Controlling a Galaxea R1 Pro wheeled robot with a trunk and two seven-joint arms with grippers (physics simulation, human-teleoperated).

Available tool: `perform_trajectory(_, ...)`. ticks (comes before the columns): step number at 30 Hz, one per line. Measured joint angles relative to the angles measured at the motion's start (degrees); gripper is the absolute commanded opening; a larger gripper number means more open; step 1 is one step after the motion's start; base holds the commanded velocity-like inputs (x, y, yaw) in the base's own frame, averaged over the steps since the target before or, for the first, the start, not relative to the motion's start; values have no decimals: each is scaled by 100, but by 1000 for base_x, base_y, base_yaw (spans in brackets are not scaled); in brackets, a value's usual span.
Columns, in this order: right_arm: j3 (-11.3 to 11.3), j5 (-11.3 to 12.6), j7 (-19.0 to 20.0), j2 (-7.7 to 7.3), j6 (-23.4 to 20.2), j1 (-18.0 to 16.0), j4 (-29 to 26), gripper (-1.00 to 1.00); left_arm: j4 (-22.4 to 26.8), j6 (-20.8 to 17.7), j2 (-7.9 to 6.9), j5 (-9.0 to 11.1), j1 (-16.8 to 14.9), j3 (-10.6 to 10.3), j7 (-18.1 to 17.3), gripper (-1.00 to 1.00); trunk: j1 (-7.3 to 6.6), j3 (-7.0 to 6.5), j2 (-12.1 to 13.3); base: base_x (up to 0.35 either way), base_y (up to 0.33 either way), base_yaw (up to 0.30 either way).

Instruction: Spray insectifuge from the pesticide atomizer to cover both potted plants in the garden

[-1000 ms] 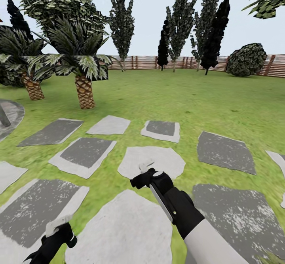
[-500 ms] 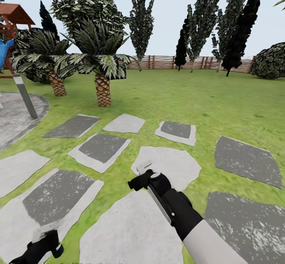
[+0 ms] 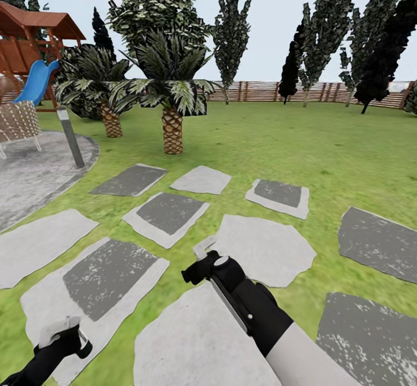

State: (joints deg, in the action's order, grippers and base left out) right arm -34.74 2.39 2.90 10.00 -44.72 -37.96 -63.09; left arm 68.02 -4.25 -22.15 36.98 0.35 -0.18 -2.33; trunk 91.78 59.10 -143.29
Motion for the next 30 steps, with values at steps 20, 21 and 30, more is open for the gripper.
perform_trajectory(20,-365,13,-47,0,482,115,-616,100,304,71,369,112,927,688,15,-100,0,-1,0,82,300,204)
perform_trajectory(21,-395,11,-55,0,579,122,-612,100,236,102,432,102,962,756,24,-100,0,-1,0,178,312,271)
perform_trajectory(30,-938,7,-456,0,836,244,-730,100,247,166,499,103,1054,896,25,-100,0,-2,0,208,272,271)
